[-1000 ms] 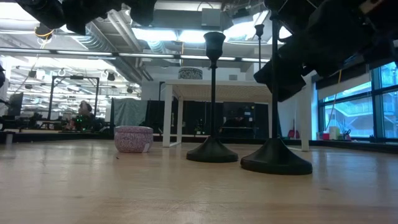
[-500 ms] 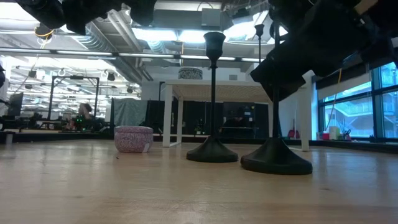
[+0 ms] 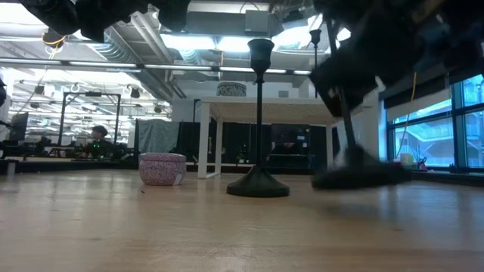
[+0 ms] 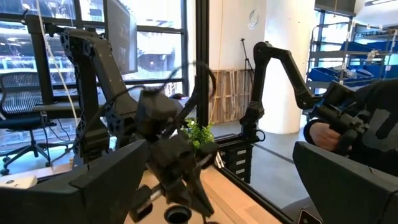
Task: Pick & Place candle stick holders
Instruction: Put the bottom candle holder on the shelf aligned with the other candle holder
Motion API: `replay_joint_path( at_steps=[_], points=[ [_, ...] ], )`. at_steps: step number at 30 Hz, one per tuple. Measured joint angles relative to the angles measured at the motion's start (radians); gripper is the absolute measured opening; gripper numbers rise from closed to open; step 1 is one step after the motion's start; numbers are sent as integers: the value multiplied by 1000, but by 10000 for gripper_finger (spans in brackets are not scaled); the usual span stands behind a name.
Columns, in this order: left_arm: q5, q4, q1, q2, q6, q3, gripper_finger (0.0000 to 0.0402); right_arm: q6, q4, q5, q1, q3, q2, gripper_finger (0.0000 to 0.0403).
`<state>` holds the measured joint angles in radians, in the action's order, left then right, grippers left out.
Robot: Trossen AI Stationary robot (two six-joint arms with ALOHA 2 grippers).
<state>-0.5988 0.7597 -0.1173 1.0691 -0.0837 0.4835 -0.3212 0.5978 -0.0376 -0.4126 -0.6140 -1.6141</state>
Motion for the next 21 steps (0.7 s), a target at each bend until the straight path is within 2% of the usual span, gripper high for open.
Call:
replay_joint_path(
  at_steps=[8,15,19,21],
  points=[
    [7,0,0,0,0,0,400,-12,2,-9,-20,-1,164,14],
    [63,14,0,0,-9,0,400,43,-4,-95,-43,-62,301,13],
    [130,25,0,1,-46,3,400,78,-155,-145,-43,-149,336,12],
    [177,21,1,1,-54,11,400,81,-275,-220,-43,-203,336,12]
  ],
)
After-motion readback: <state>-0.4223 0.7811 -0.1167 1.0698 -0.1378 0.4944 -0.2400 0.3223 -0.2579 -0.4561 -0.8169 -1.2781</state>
